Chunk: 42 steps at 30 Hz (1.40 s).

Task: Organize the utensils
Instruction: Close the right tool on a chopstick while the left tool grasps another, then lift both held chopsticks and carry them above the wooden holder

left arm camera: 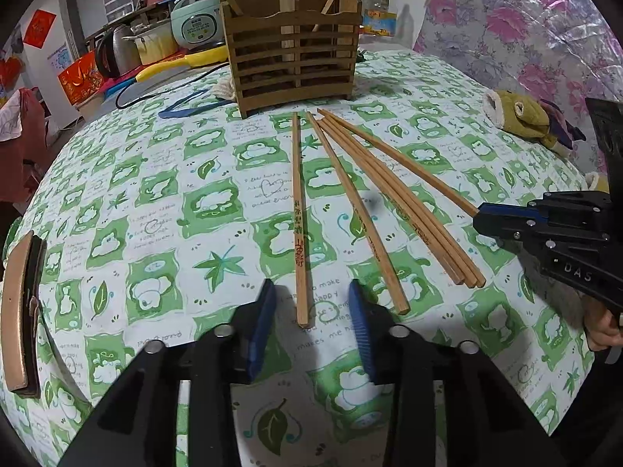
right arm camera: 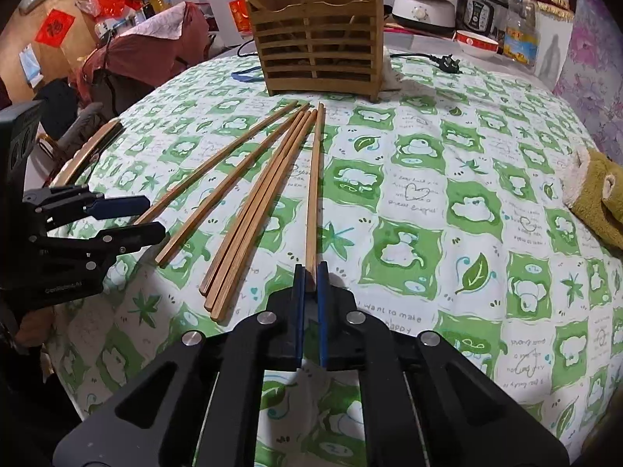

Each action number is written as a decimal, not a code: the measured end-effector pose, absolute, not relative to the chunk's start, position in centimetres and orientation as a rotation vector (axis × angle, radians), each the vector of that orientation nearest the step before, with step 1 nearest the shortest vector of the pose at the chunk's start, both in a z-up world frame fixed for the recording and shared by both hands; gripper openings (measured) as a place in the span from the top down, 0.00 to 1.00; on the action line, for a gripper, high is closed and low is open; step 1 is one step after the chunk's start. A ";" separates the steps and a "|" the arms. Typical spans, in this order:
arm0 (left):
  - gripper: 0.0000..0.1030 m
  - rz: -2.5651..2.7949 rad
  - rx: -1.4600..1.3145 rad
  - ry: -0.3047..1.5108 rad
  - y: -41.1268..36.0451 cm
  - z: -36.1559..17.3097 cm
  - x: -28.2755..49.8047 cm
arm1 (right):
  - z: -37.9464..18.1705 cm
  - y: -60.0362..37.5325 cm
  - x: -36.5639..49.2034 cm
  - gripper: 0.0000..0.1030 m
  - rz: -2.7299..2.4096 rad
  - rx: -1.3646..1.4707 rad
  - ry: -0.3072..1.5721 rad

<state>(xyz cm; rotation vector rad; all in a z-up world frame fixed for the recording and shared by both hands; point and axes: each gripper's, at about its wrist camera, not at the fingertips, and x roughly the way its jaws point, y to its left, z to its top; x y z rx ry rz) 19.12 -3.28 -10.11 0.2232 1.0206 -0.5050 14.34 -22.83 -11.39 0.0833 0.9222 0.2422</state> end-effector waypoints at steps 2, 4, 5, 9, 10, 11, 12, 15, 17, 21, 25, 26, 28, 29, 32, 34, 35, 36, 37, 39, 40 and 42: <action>0.83 -0.506 0.217 1.020 -3.1 -10.1 19.0 | -11.4 -23.2 14.3 0.94 0.244 0.104 0.921; 0.93 -0.511 0.210 1.022 -3.0 -10.0 18.8 | -11.3 -23.3 14.4 0.94 0.241 0.108 0.918; 0.93 -0.512 0.207 1.023 -3.0 -10.0 18.7 | -11.3 -23.3 14.3 0.94 0.239 0.111 0.917; 0.94 -0.503 0.198 1.023 -2.7 -10.0 18.7 | -11.3 -23.5 14.4 0.94 0.239 0.121 0.918; 0.94 -0.496 0.193 1.020 -2.7 -9.9 18.8 | -11.3 -23.5 14.4 0.94 0.239 0.121 0.917; 0.95 -0.492 0.189 1.017 -2.6 -9.8 18.8 | -11.3 -23.6 14.4 0.94 0.238 0.122 0.914; 0.95 -0.488 0.183 1.014 -2.5 -9.7 18.9 | -11.2 -23.6 14.3 0.94 0.235 0.125 0.910; 0.95 -0.488 0.151 1.014 -2.3 -9.2 19.1 | -11.0 -24.0 14.0 0.94 0.231 0.140 0.887; 0.95 -0.477 0.156 0.994 -2.3 -8.4 19.0 | -10.6 -24.1 13.7 0.94 0.220 0.141 0.860; 0.95 -0.463 0.165 0.925 -2.2 -5.4 18.4 | -9.0 -24.1 12.7 0.94 0.180 0.112 0.787; 0.95 -0.453 0.152 0.854 -1.9 -2.0 18.2 | -5.4 -24.6 11.4 0.94 0.169 0.114 0.686; 0.95 -0.452 0.150 0.836 -2.0 -1.0 18.1 | -4.4 -24.7 11.1 0.94 0.165 0.113 0.658; 0.95 -0.452 0.152 0.804 -2.2 0.7 18.0 | -2.0 -25.0 10.3 0.94 0.160 0.110 0.598; 0.95 -0.454 0.154 0.786 -2.3 1.7 17.9 | -1.0 -25.2 10.0 0.94 0.158 0.108 0.573; 0.95 -0.465 0.155 0.745 -2.7 4.2 17.6 | 1.9 -25.6 9.1 0.94 0.155 0.102 0.504; 0.95 -0.478 0.149 0.727 -3.0 5.7 17.5 | 3.5 -25.7 8.7 0.94 0.150 0.101 0.472; 0.95 -0.481 0.145 0.724 -3.1 6.1 17.5 | 4.1 -25.8 8.5 0.94 0.149 0.104 0.460; 0.95 -0.486 0.139 0.722 -3.2 6.7 17.5 | 4.8 -26.0 8.4 0.94 0.153 0.109 0.450; 0.95 -0.490 0.136 0.720 -3.2 7.0 17.5 | 5.2 -26.0 8.4 0.94 0.158 0.113 0.445; 0.95 -0.504 0.127 0.719 -3.4 8.0 17.8 | 6.0 -26.2 8.3 0.94 0.162 0.119 0.433; 0.95 -0.507 0.125 0.720 -3.5 8.3 17.8 | 6.5 -26.2 8.3 0.94 0.163 0.118 0.427; 0.95 -0.508 0.123 0.718 -3.8 9.1 18.3 | 7.3 -26.3 8.4 0.94 0.164 0.116 0.415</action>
